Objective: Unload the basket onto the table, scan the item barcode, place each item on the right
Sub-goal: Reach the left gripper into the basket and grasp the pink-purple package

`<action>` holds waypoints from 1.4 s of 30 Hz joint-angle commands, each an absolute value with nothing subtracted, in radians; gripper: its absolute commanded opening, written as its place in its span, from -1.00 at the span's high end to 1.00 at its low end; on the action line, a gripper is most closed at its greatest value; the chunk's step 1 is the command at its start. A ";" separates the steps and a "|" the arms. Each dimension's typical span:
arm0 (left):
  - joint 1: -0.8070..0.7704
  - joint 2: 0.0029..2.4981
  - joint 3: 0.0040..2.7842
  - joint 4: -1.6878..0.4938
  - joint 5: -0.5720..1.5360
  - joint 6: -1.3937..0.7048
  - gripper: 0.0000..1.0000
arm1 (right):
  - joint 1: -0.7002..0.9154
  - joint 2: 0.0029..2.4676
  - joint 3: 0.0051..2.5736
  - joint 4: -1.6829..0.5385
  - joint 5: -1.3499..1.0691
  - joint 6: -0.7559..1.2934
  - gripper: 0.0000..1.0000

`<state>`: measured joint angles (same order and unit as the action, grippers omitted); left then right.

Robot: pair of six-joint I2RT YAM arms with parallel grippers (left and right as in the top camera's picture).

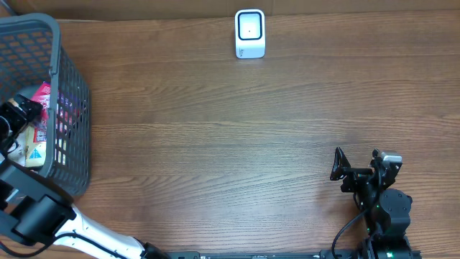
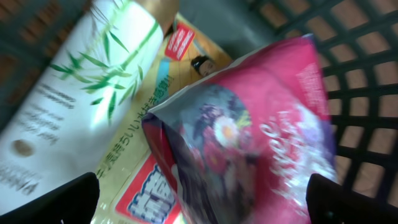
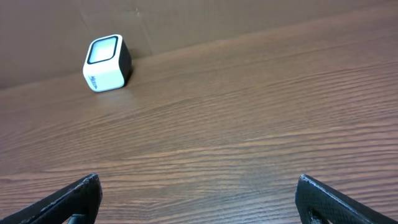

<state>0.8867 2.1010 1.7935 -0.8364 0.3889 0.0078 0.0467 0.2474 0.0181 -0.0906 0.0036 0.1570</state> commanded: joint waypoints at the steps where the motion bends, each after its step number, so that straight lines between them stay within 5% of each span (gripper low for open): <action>1: 0.867 2.134 1.813 -0.825 0.390 0.030 -0.92 | 0.051 0.251 0.008 -0.084 0.006 0.159 -1.00; 7: 0.850 2.139 1.813 -0.803 0.369 0.029 -0.72 | 0.051 0.251 0.008 -0.084 0.006 0.159 -1.00; 12: 0.843 2.139 1.813 -0.802 0.340 0.019 -0.27 | 0.051 0.251 0.008 -0.084 0.006 0.159 -1.00; 14: 0.843 2.139 1.813 -0.803 0.340 0.019 -0.04 | 0.051 0.251 0.008 -0.084 0.006 0.159 -1.00; 19: 0.843 2.139 1.813 -0.802 0.336 -0.032 0.92 | 0.051 0.251 0.008 -0.084 0.006 0.159 -1.00; 42: 0.824 1.827 2.084 -1.056 0.131 -0.316 0.92 | 0.051 0.251 0.008 -0.084 0.006 0.159 -1.00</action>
